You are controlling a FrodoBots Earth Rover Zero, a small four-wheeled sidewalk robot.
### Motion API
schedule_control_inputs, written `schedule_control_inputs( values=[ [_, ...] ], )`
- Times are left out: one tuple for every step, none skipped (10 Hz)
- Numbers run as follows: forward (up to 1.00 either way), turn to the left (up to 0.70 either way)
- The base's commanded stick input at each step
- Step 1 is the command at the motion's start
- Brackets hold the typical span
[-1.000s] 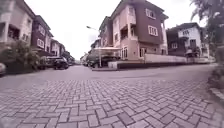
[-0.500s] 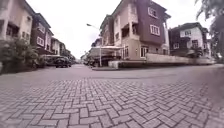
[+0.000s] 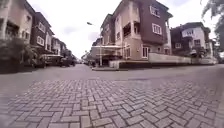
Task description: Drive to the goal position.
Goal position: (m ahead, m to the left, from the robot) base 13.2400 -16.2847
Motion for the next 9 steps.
schedule_control_inputs(
  values=[
    [0.7, 0.0],
    [0.7, 0.0],
    [0.7, 0.0],
    [0.7, 0.0],
    [0.7, 0.0],
    [0.7, 0.0],
    [0.7, 0.0],
    [0.7, 0.0],
    [0.7, 0.0]
  ],
)
